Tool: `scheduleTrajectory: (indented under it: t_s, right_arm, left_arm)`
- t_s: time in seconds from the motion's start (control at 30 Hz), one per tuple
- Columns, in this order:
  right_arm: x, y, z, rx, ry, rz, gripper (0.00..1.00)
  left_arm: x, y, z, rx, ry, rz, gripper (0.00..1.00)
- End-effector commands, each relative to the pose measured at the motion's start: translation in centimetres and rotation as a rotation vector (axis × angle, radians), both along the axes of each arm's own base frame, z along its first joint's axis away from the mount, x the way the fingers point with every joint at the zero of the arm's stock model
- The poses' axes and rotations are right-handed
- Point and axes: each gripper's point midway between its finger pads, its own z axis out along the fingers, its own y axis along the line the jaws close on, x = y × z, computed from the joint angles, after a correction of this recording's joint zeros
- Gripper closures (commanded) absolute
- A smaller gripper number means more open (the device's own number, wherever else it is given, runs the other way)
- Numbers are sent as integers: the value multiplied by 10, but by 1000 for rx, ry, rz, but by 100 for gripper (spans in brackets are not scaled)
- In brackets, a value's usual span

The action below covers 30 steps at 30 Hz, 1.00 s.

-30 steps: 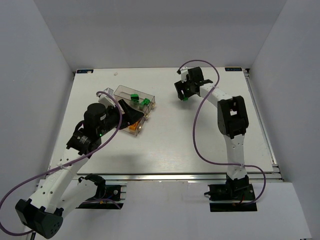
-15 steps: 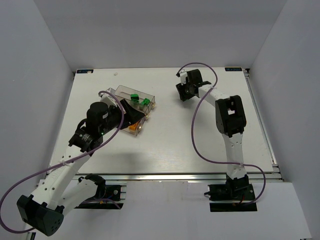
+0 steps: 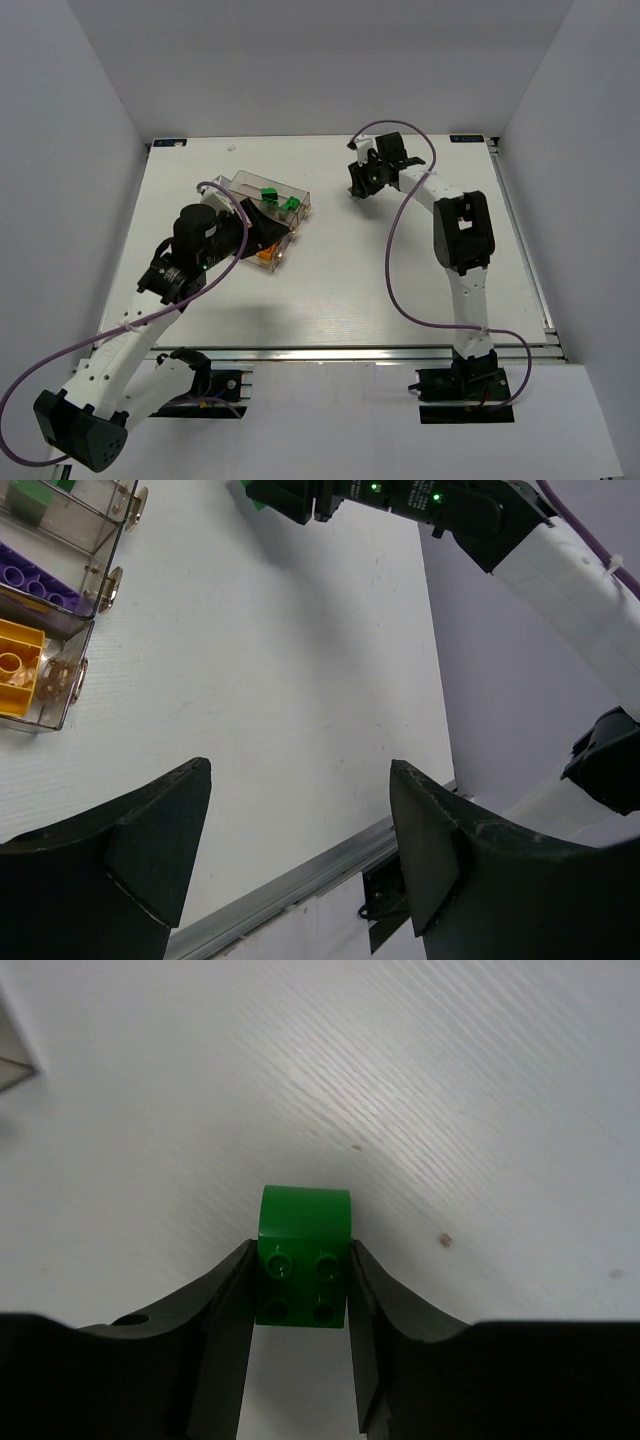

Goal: Sort the legos into containers by color

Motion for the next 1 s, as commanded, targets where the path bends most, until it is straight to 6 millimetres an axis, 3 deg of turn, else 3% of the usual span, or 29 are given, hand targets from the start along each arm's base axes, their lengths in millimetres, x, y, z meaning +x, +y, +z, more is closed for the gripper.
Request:
scheduleTrajectory:
  t_s: [0.0, 0.07, 0.17, 0.2, 0.27, 0.47, 0.7, 0.97]
  right_arm:
    - [-16, 56, 120, 234, -172, 246, 97]
    - [-35, 83, 150, 300, -213, 348, 98]
    - [-49, 110, 165, 322, -233, 421, 100]
    - [-58, 130, 175, 331, -250, 455, 100]
    - [-66, 155, 181, 335, -260, 491, 99]
    - [-61, 196, 171, 325, -266, 446, 96]
    - [-44, 210, 146, 269, -305, 338, 91]
    - [-49, 214, 120, 227, -282, 353, 74]
  left_arm:
    - [0, 3, 20, -23, -55, 16, 18]
    - [-1, 4, 20, -23, -57, 21, 18]
    - [-3, 6, 21, -24, -63, 24, 18]
    - [-3, 6, 21, -24, -64, 25, 18]
    - [-4, 7, 23, -30, -70, 28, 18]
    - [-8, 12, 29, -30, -82, 42, 18]
    - [-15, 19, 31, -33, -85, 64, 18]
    - [-16, 19, 30, -35, -82, 68, 18]
